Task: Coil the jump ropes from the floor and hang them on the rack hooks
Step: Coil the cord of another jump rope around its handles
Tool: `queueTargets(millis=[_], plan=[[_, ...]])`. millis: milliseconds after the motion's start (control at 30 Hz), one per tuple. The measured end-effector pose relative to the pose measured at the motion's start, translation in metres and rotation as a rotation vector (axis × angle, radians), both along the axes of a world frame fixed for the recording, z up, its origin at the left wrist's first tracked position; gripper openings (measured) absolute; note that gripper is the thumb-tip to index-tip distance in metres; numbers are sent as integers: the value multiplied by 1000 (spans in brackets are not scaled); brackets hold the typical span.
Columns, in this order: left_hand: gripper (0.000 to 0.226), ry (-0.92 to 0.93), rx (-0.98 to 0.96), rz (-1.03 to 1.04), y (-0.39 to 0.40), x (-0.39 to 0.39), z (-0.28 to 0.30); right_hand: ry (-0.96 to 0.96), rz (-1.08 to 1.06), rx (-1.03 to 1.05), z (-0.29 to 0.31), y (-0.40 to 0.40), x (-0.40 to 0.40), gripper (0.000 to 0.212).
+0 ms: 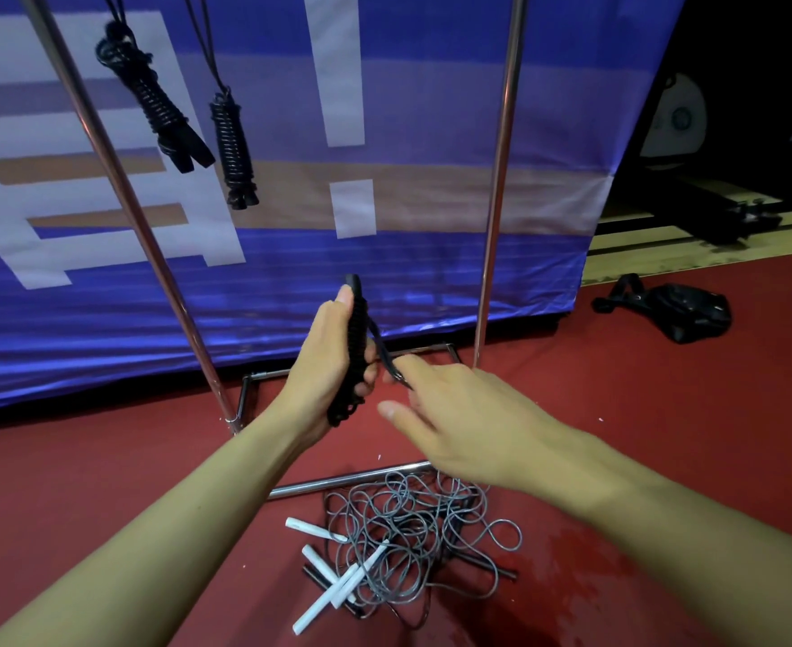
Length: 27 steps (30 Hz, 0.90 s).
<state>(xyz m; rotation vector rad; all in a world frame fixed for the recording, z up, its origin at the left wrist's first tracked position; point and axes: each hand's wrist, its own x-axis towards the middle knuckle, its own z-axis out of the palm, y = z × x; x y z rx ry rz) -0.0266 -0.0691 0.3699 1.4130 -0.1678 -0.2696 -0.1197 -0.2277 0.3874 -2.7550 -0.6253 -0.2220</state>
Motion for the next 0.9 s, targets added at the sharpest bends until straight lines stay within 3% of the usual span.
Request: queueTargets(millis=[100,233,333,433,633,767,900], plan=[[74,-33,-18,-2,-2,0,-3,0,-20,139,-6,10,2,29],[56,-19,-91,-41,4,1,0,-52,-93,173,-5,2,8,28],[59,-34,-68,-52,12,4,-1,-45,-170,264,6,-21,19,23],[56,-86,37,-42,17,6,-2,-18,-179,274,15,-41,22,17],[14,-299,378,-47,17,4,-1,-111,-174,143,30,-48,17,17],[32,-503,713,-70,14,6,-7,-192,-16,-171,37,-37,6,19],[31,-545,857,-144,20,3,0,-199,5,-112,35,-45,11,20]])
